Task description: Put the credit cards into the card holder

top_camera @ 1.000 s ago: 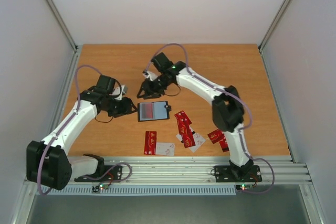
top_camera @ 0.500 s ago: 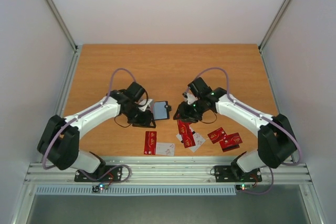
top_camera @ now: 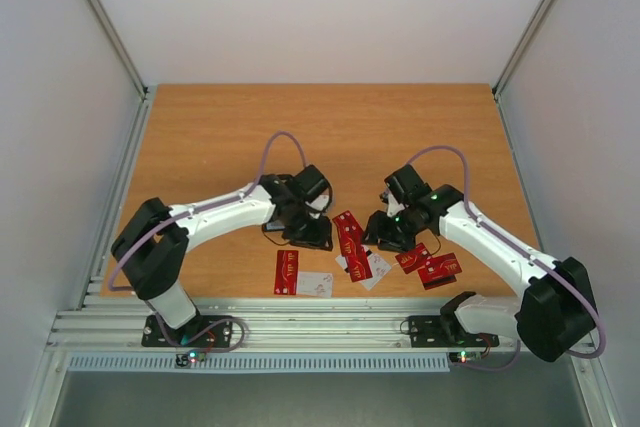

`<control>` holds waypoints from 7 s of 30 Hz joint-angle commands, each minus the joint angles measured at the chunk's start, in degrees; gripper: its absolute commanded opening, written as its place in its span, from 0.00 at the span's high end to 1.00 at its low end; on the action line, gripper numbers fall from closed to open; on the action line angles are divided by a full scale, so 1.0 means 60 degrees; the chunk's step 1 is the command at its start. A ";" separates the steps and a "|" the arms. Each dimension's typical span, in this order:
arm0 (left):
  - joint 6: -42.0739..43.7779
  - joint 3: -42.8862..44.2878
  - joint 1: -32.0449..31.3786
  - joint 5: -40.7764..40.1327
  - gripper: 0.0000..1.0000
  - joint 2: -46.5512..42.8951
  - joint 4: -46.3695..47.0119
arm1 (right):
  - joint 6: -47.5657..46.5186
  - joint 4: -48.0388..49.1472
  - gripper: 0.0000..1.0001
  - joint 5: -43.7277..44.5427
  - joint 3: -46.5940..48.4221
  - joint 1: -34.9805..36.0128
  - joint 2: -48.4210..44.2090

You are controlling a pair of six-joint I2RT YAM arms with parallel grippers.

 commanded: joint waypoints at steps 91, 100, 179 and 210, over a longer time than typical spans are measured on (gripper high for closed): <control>-0.0683 -0.0959 -0.0573 0.1327 0.60 0.2144 0.3108 | -0.0241 0.2602 0.62 -0.2449 -0.0063 0.0737 0.4546; -0.0449 -0.0347 -0.0608 0.0815 0.60 0.1521 0.2215 | -0.0610 0.1557 0.62 -0.1876 0.0717 0.0726 0.3337; 0.0394 0.0238 -0.2028 0.1536 0.93 0.3773 0.1630 | 0.2881 0.4133 0.65 -0.2581 -0.5391 0.0323 -0.1908; 0.0276 -0.0079 -0.1689 0.3651 0.94 0.3868 0.3080 | 0.2725 0.6237 0.76 -0.3437 -0.5429 0.0337 -0.1625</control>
